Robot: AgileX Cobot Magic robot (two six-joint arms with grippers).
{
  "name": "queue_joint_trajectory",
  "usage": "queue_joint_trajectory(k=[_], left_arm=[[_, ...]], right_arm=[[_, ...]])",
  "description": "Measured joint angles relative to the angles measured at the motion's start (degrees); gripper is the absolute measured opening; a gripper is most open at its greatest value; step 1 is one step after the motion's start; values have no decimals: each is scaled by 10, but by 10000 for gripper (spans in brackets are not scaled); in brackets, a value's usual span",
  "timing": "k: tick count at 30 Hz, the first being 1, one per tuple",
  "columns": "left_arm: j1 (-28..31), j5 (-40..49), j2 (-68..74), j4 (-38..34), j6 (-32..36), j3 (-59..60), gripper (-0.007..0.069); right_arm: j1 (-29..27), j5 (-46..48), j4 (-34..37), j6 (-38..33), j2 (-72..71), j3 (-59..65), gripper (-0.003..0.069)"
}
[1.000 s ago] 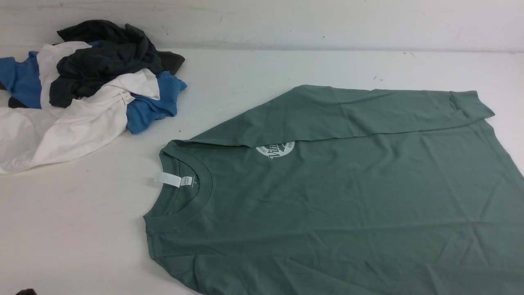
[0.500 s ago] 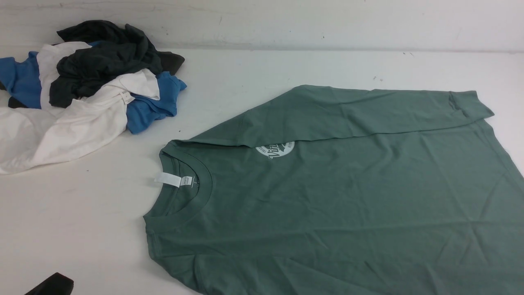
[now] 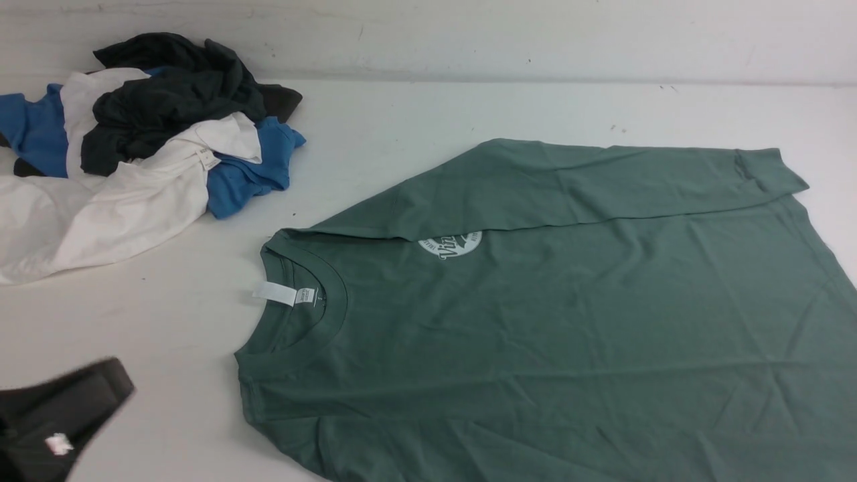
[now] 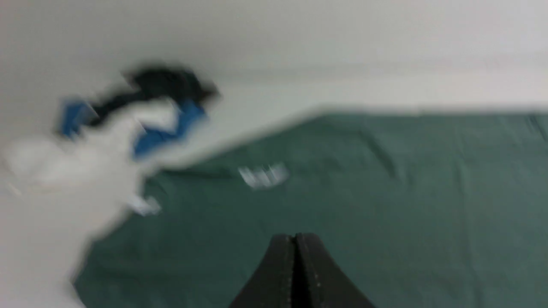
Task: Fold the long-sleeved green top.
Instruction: Hold the cuff closest to the cuff with your right arm
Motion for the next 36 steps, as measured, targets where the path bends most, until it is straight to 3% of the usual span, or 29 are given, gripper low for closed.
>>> queue_joint_trajectory(k=[5,9,14,24,32,36], left_arm=[[0,111,173,36,73,-26,-4],[0,124,259,34,123,-31,-4],[0,122,309,13,143,-32,-4],[0,123,323,-5,145,-32,-4],[0,123,324,-5,147,-33,-4],[0,123,324,-5,152,-33,-4]], right_arm=[[0,103,-202,97,150,28,-15],[0,102,-256,146,233,34,-15],[-8,92,-253,150,308,26,-15],[-217,89,-144,37,489,-53,-15],[-244,29,-136,43,585,-54,-8],[-244,14,-137,44,624,-57,36]])
